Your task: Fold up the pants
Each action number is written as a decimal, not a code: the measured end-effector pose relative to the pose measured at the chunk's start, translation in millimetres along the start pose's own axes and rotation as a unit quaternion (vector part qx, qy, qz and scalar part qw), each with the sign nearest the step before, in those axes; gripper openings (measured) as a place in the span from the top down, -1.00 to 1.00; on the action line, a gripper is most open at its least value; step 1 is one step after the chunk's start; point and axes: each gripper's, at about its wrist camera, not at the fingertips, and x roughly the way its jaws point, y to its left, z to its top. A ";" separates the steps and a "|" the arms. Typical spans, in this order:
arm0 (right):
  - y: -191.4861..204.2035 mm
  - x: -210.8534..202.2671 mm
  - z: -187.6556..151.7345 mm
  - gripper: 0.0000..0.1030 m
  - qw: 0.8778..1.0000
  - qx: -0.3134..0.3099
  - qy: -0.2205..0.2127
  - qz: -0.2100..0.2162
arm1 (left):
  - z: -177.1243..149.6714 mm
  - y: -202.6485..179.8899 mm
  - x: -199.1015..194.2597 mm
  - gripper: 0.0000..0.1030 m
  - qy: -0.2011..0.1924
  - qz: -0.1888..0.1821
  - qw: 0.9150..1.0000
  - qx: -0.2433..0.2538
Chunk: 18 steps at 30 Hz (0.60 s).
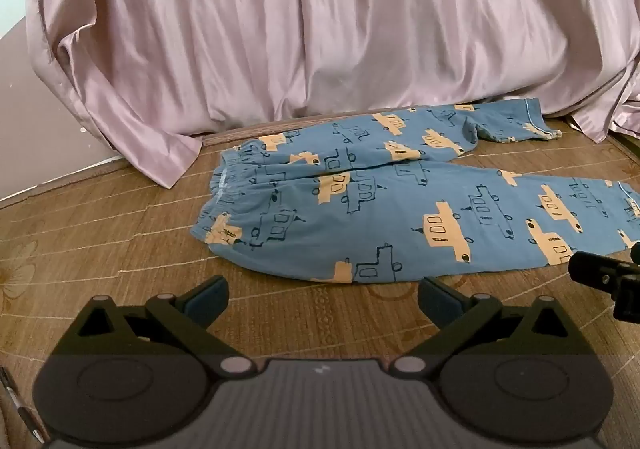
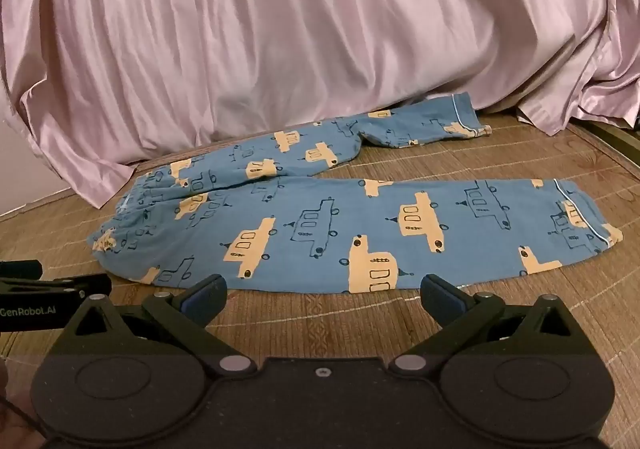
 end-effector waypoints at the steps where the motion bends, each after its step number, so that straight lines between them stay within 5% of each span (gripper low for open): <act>1: -0.1 0.1 -0.1 -0.99 1.000 0.000 0.000 0.000 | 0.0 -0.1 0.0 -0.99 0.000 0.000 1.000 0.000; 18: -2.0 1.3 -0.4 -0.99 1.000 0.004 0.002 0.002 | 0.0 0.1 0.0 -1.00 0.000 -0.001 1.000 -0.001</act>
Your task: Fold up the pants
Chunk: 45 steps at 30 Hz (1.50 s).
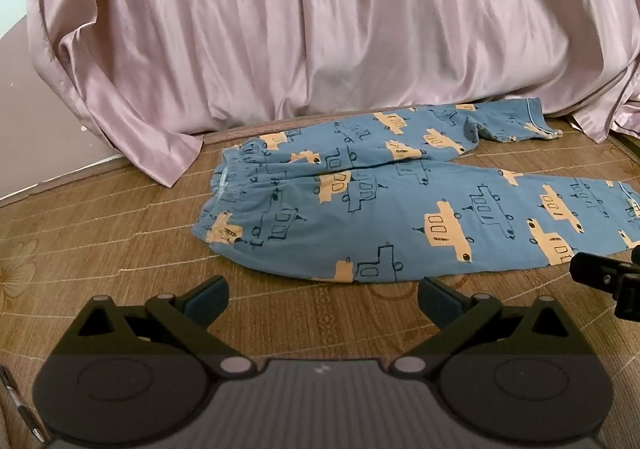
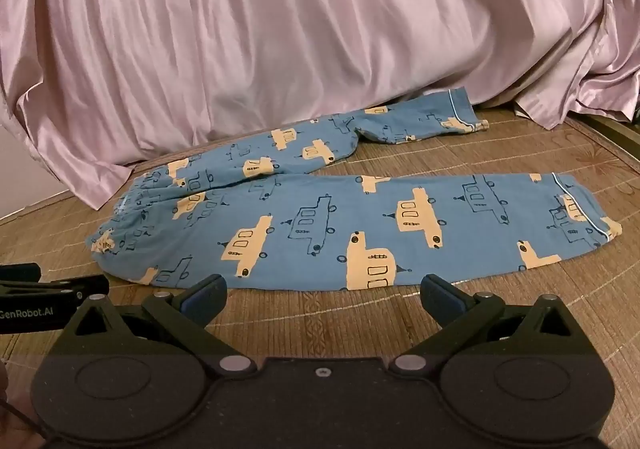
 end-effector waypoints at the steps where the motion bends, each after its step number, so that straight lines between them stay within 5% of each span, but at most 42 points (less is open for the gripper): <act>1: 0.3 -0.2 -0.1 -0.99 1.000 0.000 0.000 0.000 | 0.0 -0.1 -0.1 -0.99 0.000 0.000 1.000 0.000; 45: -0.8 0.1 2.2 -0.99 1.000 0.002 -0.006 -0.002 | 1.4 0.0 5.6 -0.99 0.019 0.009 1.000 -0.006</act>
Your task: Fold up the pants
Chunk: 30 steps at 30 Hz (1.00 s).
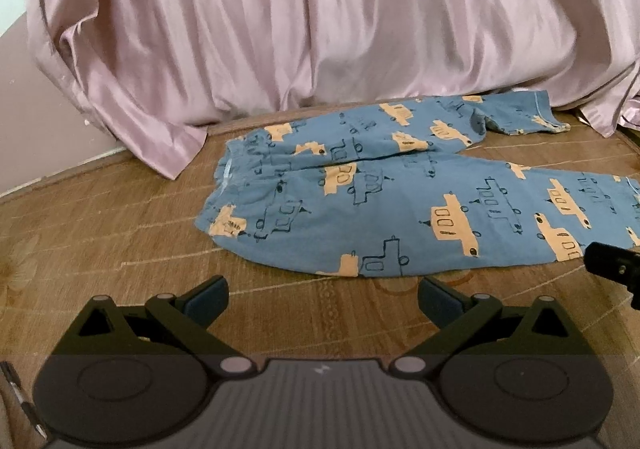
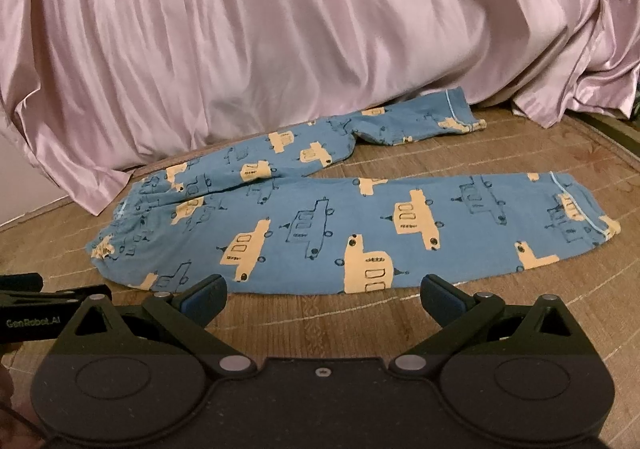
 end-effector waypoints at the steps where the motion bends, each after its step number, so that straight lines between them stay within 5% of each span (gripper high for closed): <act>1: 0.1 -1.8 0.3 -0.99 1.000 -0.001 -0.003 -0.001 | 2.6 1.3 1.3 -0.99 0.006 -0.004 1.000 -0.009; 5: 0.6 -11.1 7.7 -0.99 1.000 -0.002 -0.020 0.007 | 34.1 15.3 9.8 -0.99 0.033 -0.018 0.997 -0.064; 10: -1.2 -17.2 23.8 -0.99 0.999 -0.020 -0.046 0.005 | 93.1 43.7 -7.3 -0.99 -0.006 -0.032 0.988 -0.149; 13: -4.1 -18.8 34.0 -0.99 0.999 -0.015 -0.051 0.014 | 125.2 53.8 -9.6 -0.99 0.033 -0.026 0.986 -0.162; 20: 7.3 -16.9 83.5 -0.99 0.997 -0.021 -0.049 0.059 | 181.3 54.2 -18.2 -0.99 0.131 0.008 0.985 -0.109; 30: 48.4 53.4 160.6 -0.99 0.994 -0.074 -0.003 0.074 | 209.6 52.7 12.6 -0.99 0.102 -0.039 0.994 0.013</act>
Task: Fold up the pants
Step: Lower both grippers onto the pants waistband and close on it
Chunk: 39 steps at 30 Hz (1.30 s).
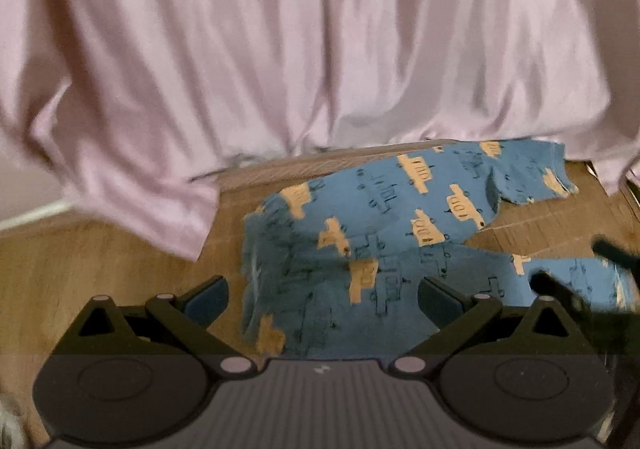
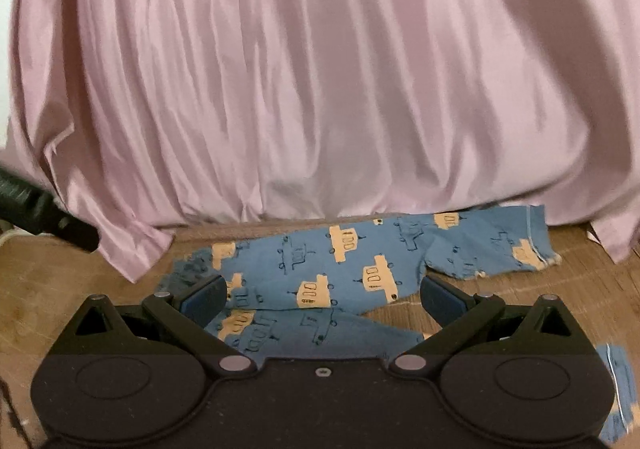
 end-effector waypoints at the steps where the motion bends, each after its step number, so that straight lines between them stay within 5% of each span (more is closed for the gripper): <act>1: -0.2 12.8 3.0 -0.99 1.000 -0.011 0.009 0.002 | -1.3 3.1 11.3 -0.99 -0.012 -0.008 1.000 0.010; 4: -4.4 53.8 11.0 -0.99 0.997 -0.066 0.022 0.031 | -3.0 14.7 49.7 -0.99 -0.067 -0.017 0.996 0.060; 8: -14.9 119.3 20.0 -0.99 0.983 -0.152 0.034 0.101 | 5.5 41.3 92.6 -0.99 -0.074 0.004 0.993 0.089; 13: -27.2 203.7 29.5 -0.99 0.963 -0.200 0.095 0.155 | 34.0 66.8 161.5 -0.99 -0.065 0.003 0.991 0.113; 16: -35.8 237.4 35.9 -0.99 0.959 -0.201 0.115 0.163 | 48.1 80.7 203.5 -0.98 -0.036 -0.029 0.993 0.108; 22: -55.8 289.5 56.6 -0.97 0.958 -0.213 0.141 0.132 | 58.3 89.9 259.6 -0.59 0.047 -0.067 0.991 0.107; 26: -67.4 324.8 81.2 -0.74 0.958 -0.201 0.158 0.132 | 61.4 98.7 278.4 -0.20 0.076 -0.077 0.990 0.096; 32: -72.6 357.8 98.9 -0.36 0.934 -0.261 0.199 0.142 | 71.9 97.1 288.7 0.16 0.100 -0.103 0.984 0.104; 39: -85.0 367.0 95.6 -0.32 0.916 -0.274 0.254 0.146 | 77.1 83.7 296.3 0.70 0.133 -0.089 0.980 0.120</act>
